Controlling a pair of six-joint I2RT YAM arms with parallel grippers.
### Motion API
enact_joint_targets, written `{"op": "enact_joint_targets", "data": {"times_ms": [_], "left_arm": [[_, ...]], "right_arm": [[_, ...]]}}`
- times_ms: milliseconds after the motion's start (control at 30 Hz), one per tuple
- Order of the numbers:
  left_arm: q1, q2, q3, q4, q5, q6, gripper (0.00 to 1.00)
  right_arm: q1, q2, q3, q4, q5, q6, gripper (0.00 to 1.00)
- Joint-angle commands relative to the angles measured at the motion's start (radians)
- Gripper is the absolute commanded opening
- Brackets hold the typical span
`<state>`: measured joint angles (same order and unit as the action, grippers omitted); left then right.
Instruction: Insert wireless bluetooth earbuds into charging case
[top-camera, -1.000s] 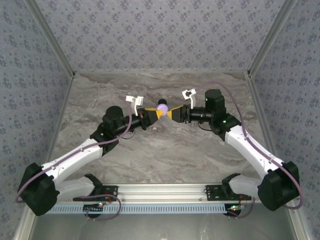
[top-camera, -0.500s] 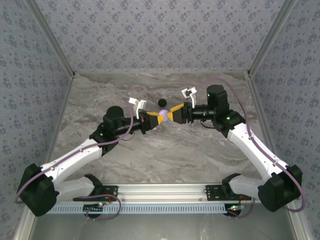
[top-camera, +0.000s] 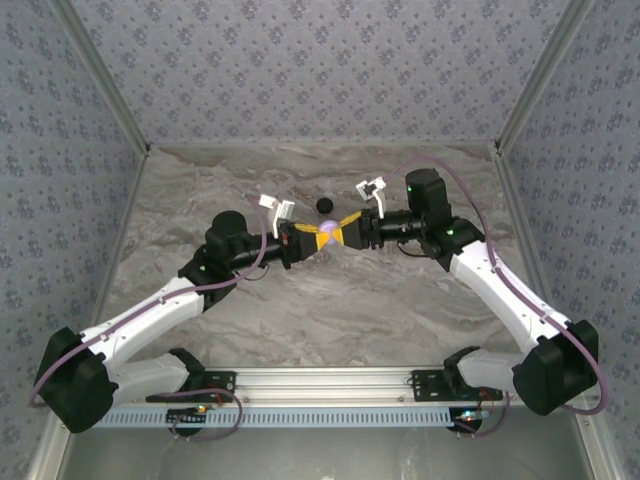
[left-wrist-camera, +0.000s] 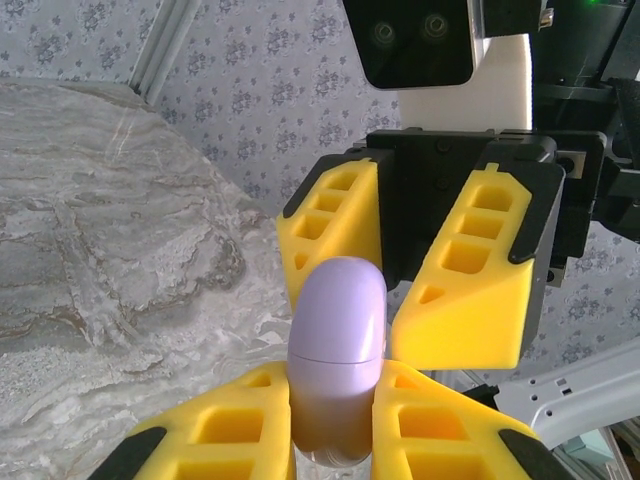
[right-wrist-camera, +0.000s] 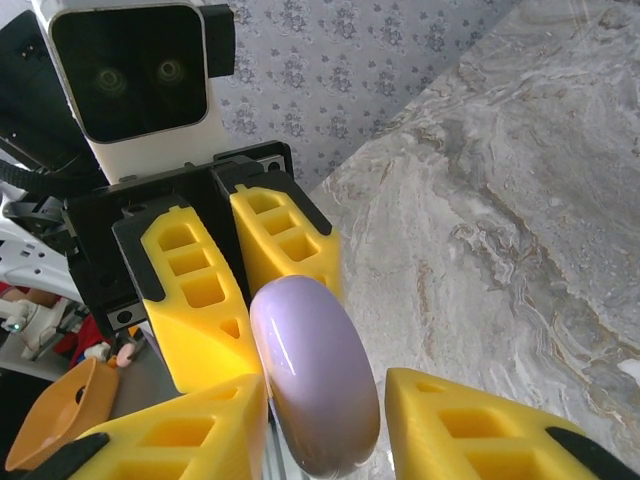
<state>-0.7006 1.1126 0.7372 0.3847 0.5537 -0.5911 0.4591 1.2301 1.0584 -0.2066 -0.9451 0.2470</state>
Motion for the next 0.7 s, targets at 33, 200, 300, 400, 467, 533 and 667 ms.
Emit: {"op": "enact_joint_targets", "data": {"times_ms": [33, 200, 300, 400, 467, 533, 667], "left_arm": [[-0.002, -0.008, 0.037, 0.024, 0.023, 0.014, 0.1], [-0.003, 0.001, 0.037, 0.036, 0.034, 0.005, 0.18], [-0.004, 0.003, 0.034, 0.046, 0.035, -0.002, 0.22], [-0.005, 0.007, 0.033, 0.055, 0.036, -0.006, 0.26], [-0.006, 0.011, 0.034, 0.06, 0.038, -0.01, 0.28], [-0.006, 0.016, 0.034, 0.062, 0.038, -0.013, 0.31], [-0.007, 0.022, 0.034, 0.07, 0.04, -0.016, 0.33]], "right_arm": [[0.007, 0.003, 0.038, 0.005, -0.031, -0.001, 0.25], [0.008, 0.001, 0.037, 0.039, -0.035, 0.026, 0.2], [0.009, 0.002, 0.033, 0.055, -0.038, 0.038, 0.2], [0.012, 0.001, 0.032, 0.062, -0.039, 0.043, 0.19], [0.014, 0.002, 0.031, 0.064, -0.034, 0.046, 0.19], [0.013, 0.001, 0.031, 0.067, -0.035, 0.049, 0.19], [0.015, 0.002, 0.031, 0.069, -0.033, 0.051, 0.19]]}}
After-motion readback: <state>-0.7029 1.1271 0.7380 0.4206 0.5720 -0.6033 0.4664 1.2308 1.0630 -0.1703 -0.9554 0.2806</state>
